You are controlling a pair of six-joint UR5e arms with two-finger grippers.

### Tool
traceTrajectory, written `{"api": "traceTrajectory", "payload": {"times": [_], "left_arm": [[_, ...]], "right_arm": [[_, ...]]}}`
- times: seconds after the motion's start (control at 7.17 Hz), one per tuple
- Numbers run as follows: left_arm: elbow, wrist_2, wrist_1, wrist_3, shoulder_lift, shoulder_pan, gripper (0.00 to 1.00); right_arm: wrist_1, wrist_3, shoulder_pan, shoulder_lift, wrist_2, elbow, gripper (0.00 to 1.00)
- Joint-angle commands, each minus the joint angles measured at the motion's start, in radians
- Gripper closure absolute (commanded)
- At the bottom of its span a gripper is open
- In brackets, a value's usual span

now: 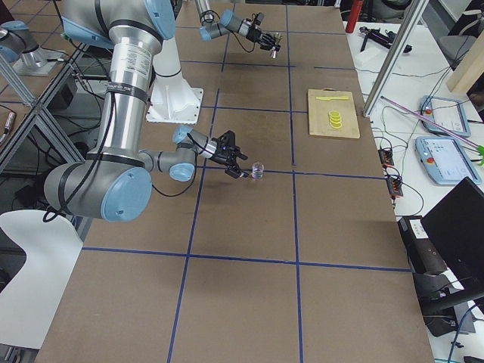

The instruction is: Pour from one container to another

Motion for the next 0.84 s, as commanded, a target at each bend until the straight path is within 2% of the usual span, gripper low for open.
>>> {"api": "traceTrajectory", "payload": {"times": [0.0, 0.42, 0.7], "left_arm": [[0.009, -0.011, 0.0, 0.0, -0.001, -0.009, 1.0], [0.029, -0.013, 0.0, -0.002, -0.001, -0.014, 1.0], [0.042, -0.027, -0.002, -0.002, 0.0, -0.024, 1.0]], "right_arm": [[0.002, -0.06, -0.001, 0.036, -0.001, -0.024, 0.0], [0.004, -0.059, 0.001, 0.103, -0.079, -0.1, 0.0], [0.005, -0.051, 0.002, 0.104, -0.09, -0.106, 0.0]]}}
